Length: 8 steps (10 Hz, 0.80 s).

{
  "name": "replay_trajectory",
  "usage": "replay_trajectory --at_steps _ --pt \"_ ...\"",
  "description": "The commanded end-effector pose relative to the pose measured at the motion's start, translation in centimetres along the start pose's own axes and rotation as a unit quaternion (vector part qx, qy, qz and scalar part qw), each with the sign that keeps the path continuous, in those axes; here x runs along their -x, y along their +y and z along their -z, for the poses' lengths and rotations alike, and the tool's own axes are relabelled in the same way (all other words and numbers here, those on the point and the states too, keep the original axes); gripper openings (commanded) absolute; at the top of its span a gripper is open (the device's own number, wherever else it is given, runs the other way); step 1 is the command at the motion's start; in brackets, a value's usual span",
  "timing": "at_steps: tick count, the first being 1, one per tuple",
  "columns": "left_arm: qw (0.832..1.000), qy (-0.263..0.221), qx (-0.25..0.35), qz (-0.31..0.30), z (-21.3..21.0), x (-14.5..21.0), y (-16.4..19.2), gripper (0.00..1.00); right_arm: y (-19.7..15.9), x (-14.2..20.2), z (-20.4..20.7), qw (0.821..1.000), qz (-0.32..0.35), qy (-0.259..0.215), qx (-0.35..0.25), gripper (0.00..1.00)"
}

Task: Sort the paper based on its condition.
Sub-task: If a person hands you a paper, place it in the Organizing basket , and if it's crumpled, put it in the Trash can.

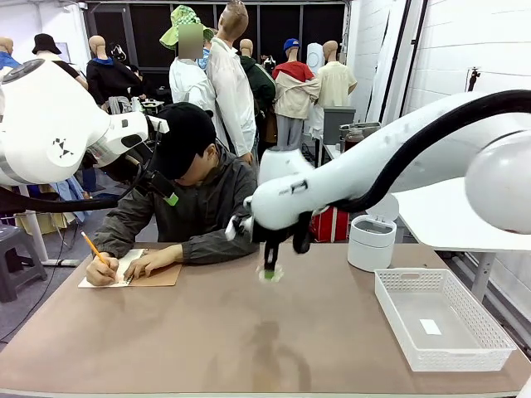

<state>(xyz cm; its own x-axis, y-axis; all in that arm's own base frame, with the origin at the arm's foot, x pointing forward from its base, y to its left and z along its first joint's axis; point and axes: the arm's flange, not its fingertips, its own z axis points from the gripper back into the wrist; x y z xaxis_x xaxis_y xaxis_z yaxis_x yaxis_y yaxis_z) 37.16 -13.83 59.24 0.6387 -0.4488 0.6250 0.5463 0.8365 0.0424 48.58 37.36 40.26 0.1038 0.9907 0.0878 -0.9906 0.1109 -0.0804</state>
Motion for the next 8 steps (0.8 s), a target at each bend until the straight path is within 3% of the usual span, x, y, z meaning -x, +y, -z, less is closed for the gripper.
replay_trajectory --at_steps 1,5,7,8 --pt "1.000 -0.001 0.000 -0.001 -0.1 -0.1 0.1 1.00 -1.9 3.6 -4.3 0.997 0.052 0.018 0.053 0.15" --pt "1.000 -0.001 0.000 -0.001 -0.1 -0.1 0.1 1.00 -7.6 6.5 -9.5 0.982 0.128 0.058 0.125 0.15" --pt "1.000 -0.001 0.000 -0.001 -0.1 -0.1 0.1 1.00 -7.1 6.4 -10.3 0.979 0.143 0.043 0.137 0.15" --pt "1.000 -0.001 0.000 -0.001 -0.1 -0.1 0.1 1.00 -7.8 8.2 -10.4 0.984 0.119 0.040 0.128 0.15"
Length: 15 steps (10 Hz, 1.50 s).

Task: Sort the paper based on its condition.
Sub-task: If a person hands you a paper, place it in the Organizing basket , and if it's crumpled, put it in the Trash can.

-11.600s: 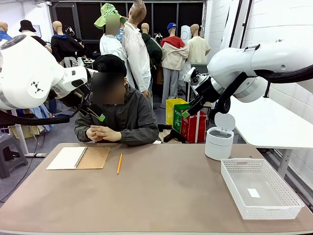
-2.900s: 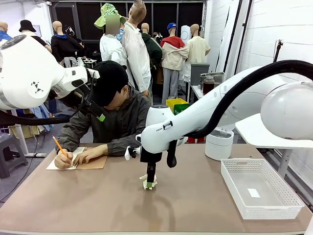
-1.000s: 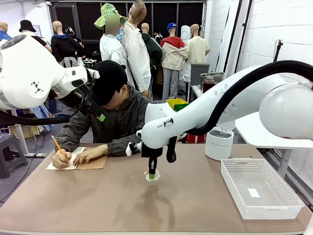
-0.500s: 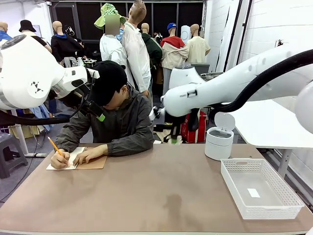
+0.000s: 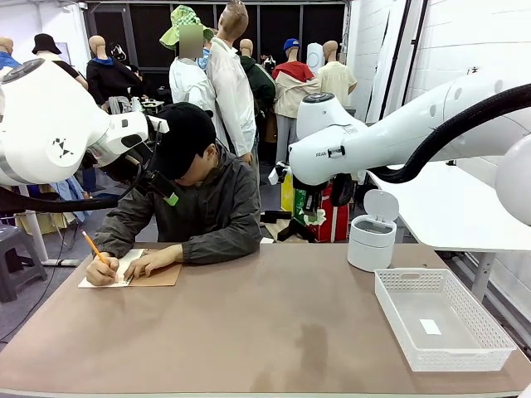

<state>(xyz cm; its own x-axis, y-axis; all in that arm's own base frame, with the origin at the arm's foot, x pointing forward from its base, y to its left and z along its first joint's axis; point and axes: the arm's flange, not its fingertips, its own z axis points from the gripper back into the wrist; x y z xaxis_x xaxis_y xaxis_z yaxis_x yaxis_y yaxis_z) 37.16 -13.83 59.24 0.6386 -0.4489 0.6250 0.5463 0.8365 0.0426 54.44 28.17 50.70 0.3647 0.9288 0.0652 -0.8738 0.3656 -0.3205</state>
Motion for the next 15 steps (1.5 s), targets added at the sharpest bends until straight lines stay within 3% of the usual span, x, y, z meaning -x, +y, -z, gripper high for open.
replay_trajectory --at_steps 1,4,11,15 --pt "1.000 -0.001 0.000 -0.001 -0.1 -0.1 0.1 1.00 -0.2 0.6 0.2 1.000 -0.010 0.001 -0.003 0.15" --pt "1.000 -0.001 0.000 -0.001 -0.1 -0.1 0.1 1.00 -0.1 0.1 0.0 1.000 -0.003 0.000 0.000 0.15" --pt "1.000 -0.001 0.000 -0.001 -0.1 -0.1 0.1 1.00 -8.4 5.1 4.5 0.984 0.132 0.067 0.102 0.15" --pt "1.000 -0.001 0.000 -0.001 -0.1 -0.1 0.1 1.00 -12.0 6.3 6.4 0.978 0.149 0.087 0.115 0.15"
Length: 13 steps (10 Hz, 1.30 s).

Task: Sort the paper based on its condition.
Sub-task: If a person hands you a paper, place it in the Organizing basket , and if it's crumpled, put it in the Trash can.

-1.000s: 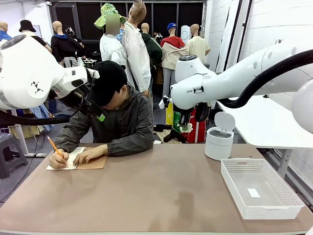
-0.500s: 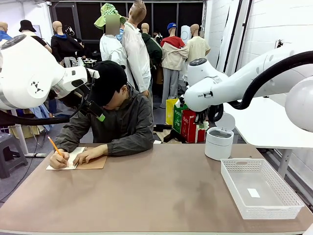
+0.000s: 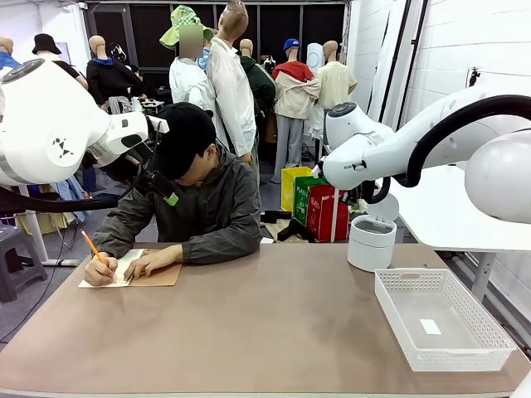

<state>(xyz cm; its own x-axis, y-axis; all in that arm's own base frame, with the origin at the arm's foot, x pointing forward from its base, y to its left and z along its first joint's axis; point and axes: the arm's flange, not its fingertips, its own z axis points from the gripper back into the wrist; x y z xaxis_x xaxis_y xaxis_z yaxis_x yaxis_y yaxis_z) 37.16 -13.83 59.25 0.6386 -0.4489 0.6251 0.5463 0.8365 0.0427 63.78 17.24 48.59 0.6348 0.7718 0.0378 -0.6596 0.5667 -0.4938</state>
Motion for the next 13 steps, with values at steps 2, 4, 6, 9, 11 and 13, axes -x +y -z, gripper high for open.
replay_trajectory --at_steps 2,4,6,9,11,13 --pt "1.000 -0.001 0.000 -0.001 -0.1 -0.1 0.1 1.00 -0.3 -0.2 1.5 0.999 0.020 0.022 0.011 0.15" --pt "1.000 -0.001 0.000 -0.001 -0.1 -0.1 0.1 1.00 -0.6 0.8 2.1 0.999 0.026 0.031 0.012 0.15" --pt "1.000 -0.001 0.000 -0.001 -0.1 -0.1 0.1 1.00 -0.7 1.7 2.7 0.999 0.029 0.035 0.014 0.15" --pt "1.000 -0.001 0.000 -0.001 -0.1 -0.1 0.1 1.00 -0.7 2.5 4.1 0.999 0.033 0.036 0.021 0.15" --pt "1.000 -0.001 0.000 -0.001 -0.1 -0.1 0.1 1.00 -0.8 3.0 4.6 0.998 0.038 0.035 0.023 0.15" --pt "1.000 -0.001 0.000 -0.001 -0.1 -0.1 0.1 1.00 -0.8 3.1 4.8 0.998 0.042 0.039 0.027 0.15"
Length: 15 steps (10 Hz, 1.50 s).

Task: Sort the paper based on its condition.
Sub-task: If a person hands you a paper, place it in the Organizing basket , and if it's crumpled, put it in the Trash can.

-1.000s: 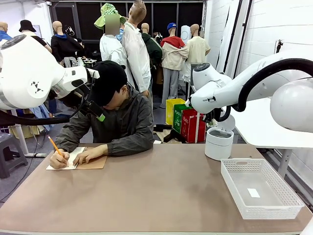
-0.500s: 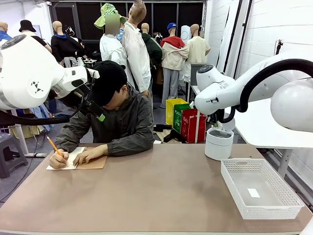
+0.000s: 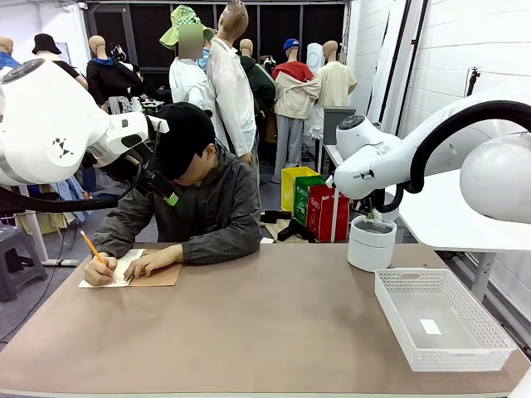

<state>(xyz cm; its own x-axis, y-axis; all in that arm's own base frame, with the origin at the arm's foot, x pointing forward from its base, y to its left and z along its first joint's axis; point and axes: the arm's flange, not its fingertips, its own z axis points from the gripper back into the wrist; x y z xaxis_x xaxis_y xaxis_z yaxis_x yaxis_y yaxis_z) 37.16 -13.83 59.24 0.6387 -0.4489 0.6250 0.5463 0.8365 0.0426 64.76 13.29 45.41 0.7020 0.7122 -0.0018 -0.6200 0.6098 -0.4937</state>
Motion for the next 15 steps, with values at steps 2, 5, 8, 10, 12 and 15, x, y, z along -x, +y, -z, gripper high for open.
replay_trajectory --at_steps 2,5,8,10,12,15 --pt "1.000 -0.001 0.000 -0.001 -0.1 -0.1 0.1 1.00 0.5 0.6 0.8 1.000 0.014 -0.005 0.028 0.15" --pt "1.000 -0.001 0.000 -0.001 -0.1 -0.1 0.1 1.00 0.4 0.1 0.9 1.000 0.017 -0.008 0.021 0.52" --pt "1.000 -0.001 0.000 -0.001 -0.1 -0.1 0.1 1.00 0.3 0.0 0.3 1.000 0.020 -0.013 0.020 1.00" --pt "1.000 -0.001 0.000 -0.001 -0.1 -0.1 0.1 1.00 0.2 -0.1 -0.1 0.999 0.023 -0.011 0.019 1.00" --pt "1.000 -0.001 0.000 -0.001 -0.1 -0.1 0.1 1.00 0.2 0.0 -0.5 1.000 0.022 -0.011 0.013 1.00" --pt "1.000 -0.001 0.000 -0.001 -0.1 -0.1 0.1 1.00 0.5 0.1 -0.9 1.000 0.014 -0.003 0.007 1.00"
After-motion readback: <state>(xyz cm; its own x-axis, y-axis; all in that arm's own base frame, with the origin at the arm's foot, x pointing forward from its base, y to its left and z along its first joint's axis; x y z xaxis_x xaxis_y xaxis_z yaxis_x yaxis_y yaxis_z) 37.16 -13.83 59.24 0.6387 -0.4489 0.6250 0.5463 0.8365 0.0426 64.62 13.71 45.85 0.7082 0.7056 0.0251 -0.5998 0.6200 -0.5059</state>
